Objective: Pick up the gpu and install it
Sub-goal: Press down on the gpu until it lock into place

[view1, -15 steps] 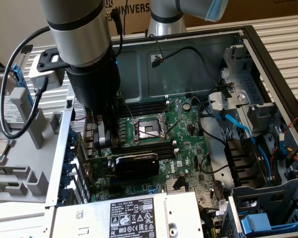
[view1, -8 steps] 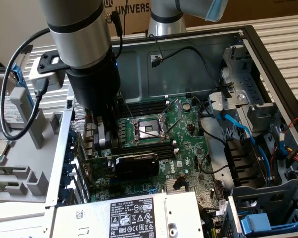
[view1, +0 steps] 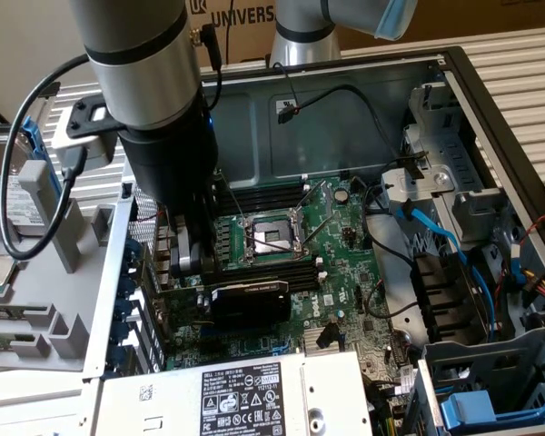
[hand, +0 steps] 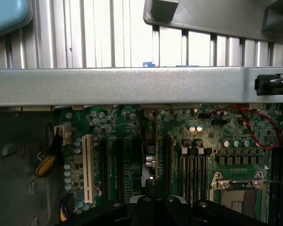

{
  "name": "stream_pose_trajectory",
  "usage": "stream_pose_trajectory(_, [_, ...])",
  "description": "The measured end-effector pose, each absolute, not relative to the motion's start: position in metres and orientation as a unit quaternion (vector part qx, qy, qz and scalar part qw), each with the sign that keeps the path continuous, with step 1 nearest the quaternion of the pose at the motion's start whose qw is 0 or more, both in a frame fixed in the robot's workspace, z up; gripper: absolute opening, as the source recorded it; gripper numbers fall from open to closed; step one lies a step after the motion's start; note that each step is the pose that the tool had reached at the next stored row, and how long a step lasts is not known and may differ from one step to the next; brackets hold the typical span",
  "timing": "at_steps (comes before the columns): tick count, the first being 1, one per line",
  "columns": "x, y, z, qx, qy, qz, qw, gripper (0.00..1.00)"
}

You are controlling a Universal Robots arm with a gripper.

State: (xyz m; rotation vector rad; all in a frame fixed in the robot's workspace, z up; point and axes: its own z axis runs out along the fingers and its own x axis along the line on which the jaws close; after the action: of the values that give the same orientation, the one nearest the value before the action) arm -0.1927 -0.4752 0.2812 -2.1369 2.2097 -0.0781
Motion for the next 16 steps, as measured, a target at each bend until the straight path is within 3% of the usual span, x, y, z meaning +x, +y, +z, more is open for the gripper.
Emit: stream_pose_trajectory(16, [-0.1927, -0.4756, 0.2794, -0.695, 0.718, -0.025, 0.033, 0.11])
